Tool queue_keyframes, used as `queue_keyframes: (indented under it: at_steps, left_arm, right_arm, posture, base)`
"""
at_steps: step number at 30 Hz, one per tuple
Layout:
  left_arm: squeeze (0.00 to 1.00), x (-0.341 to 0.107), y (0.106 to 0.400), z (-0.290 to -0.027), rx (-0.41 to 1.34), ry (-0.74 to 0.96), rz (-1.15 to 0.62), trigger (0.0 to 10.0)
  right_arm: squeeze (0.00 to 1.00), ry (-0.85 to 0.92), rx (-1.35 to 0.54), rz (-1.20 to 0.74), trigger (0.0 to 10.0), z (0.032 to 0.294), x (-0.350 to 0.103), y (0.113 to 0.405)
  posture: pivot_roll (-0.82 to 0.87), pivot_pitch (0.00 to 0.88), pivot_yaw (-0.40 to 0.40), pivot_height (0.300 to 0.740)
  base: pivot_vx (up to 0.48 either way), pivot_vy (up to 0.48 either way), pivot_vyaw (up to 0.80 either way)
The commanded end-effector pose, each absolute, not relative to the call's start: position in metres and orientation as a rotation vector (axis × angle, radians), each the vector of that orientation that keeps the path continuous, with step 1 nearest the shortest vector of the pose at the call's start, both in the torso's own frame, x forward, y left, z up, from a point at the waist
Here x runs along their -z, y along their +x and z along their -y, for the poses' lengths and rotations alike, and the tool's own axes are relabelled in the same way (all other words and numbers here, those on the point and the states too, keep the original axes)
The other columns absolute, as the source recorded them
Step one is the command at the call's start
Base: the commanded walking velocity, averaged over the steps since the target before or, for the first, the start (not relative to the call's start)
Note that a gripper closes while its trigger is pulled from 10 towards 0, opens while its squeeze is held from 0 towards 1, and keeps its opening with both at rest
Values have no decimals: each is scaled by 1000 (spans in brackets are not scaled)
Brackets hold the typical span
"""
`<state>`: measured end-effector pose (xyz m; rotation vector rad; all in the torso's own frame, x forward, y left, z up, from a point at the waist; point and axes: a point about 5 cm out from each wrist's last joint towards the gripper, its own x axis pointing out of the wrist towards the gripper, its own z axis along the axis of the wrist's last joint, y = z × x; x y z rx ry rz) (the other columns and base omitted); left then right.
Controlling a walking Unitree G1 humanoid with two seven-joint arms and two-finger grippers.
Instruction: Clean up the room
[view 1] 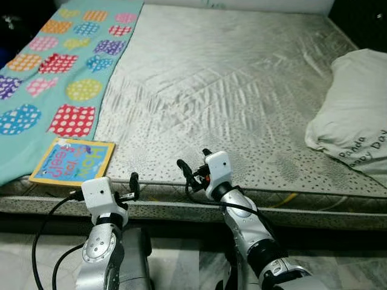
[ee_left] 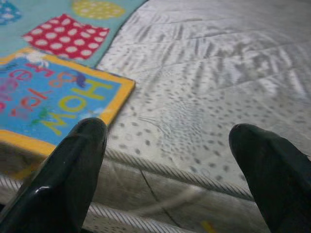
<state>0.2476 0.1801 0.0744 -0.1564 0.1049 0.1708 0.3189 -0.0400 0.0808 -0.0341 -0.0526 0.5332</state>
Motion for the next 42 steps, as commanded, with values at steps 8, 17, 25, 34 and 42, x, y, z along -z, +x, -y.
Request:
queue_keyframes:
  at_steps: [8, 17, 25, 34, 42]
  left_arm:
    - [0, -71, 245, -175, -171, -150, -121, 10000]
    - [0, -70, 239, -175, -172, -147, -134, 10000]
    - [0, -69, 225, -165, -15, -133, -205, 10000]
    - [0, -71, 203, -167, 64, -107, -252, 10000]
    - [0, -76, 197, -159, 133, -118, -277, 10000]
  right_arm:
    - [0, -83, -444, 47, 10000, 60, -79, 324]
    - [0, -111, -431, 8, 10000, 55, -76, 327]
    - [0, -258, -414, -75, 10000, 53, -62, 325]
    - [0, -390, -414, -100, 10000, 44, -56, 324]
    - [0, -456, -327, -116, 10000, 48, -58, 330]
  posture:
    - [68, 115, -39, 547]
    - [95, 133, -38, 547]
    - [156, 172, -27, 547]
    - [187, 184, -17, 547]
    - [203, 186, -18, 547]
  base:
    - [0, 0, 0]
    - [0, 0, 0]
    - [0, 0, 0]
    - [0, 0, 0]
    - [0, 0, 0]
